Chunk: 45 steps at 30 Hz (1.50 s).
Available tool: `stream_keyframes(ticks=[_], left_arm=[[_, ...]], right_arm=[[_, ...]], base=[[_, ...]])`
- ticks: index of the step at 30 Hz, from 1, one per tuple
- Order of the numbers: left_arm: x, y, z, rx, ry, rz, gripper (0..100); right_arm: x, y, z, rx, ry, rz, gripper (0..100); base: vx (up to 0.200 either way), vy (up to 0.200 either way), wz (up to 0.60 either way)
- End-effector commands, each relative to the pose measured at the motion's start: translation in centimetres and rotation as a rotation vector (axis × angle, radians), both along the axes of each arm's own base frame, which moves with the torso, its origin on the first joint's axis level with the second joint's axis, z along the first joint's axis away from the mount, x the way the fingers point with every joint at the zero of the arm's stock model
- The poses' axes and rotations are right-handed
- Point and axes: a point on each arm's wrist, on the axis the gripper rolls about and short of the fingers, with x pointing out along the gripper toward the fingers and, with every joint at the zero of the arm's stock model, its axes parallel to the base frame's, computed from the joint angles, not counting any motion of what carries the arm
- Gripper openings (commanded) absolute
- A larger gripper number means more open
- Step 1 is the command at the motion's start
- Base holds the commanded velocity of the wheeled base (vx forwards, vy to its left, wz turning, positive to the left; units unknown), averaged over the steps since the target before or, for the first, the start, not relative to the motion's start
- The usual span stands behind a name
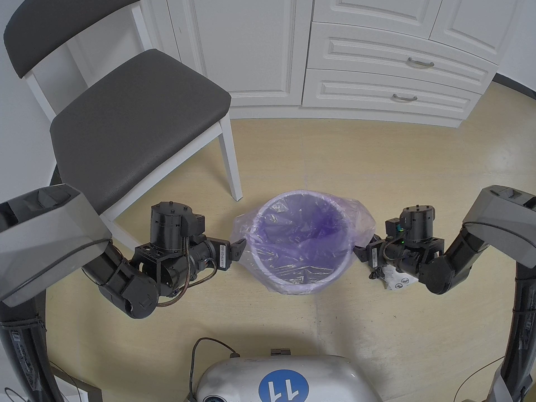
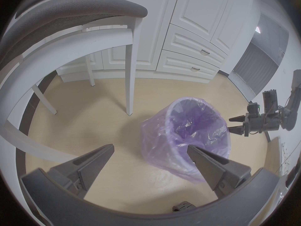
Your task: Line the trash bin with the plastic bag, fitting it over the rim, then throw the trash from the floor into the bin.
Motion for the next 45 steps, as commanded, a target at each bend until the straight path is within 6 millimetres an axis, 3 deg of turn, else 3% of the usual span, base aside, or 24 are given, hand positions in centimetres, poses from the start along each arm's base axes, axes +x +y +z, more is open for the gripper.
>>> stream_keyframes(ticks=[1, 8, 18, 24, 33, 35, 37, 45], left_arm=[[0.0, 0.0, -0.1, 0.0, 0.002, -0.001, 100], [0.2, -0.1, -0.6, 0.006, 0.012, -0.001, 100], [1.1, -0.9, -2.8, -0.011, -0.009, -0.004, 100], [1.5, -1.1, -2.9, -0.024, -0.023, -0.005, 100], [2.2, -3.9, -0.7, -0.009, -0.024, -0.045, 100], [2.6, -4.3, 1.2, 0.017, 0.016, -0.034, 100], [2.9, -4.5, 1.8, 0.023, 0.031, -0.03, 100], [3.9, -6.7, 2.2, 0.049, 0.044, -0.02, 100]], right_arm=[[-0.3, 1.8, -3.2, -0.003, 0.061, 0.05, 100], [-3.1, 4.1, -4.6, -0.013, 0.14, 0.169, 100], [-4.4, 4.5, -6.1, -0.067, 0.198, 0.213, 100], [-5.5, 5.0, -6.5, -0.1, 0.218, 0.253, 100], [-7.5, 5.4, -5.9, -0.115, 0.238, 0.318, 100], [-7.9, 5.8, -6.5, -0.127, 0.254, 0.35, 100], [-8.2, 6.3, -6.8, -0.132, 0.264, 0.365, 100], [-9.8, 7.3, -9.7, -0.181, 0.349, 0.418, 100]], base=[[0.0, 0.0, 0.0], [0.0, 0.0, 0.0], [0.0, 0.0, 0.0], [0.0, 0.0, 0.0], [0.0, 0.0, 0.0], [0.0, 0.0, 0.0], [0.0, 0.0, 0.0], [0.0, 0.0, 0.0]])
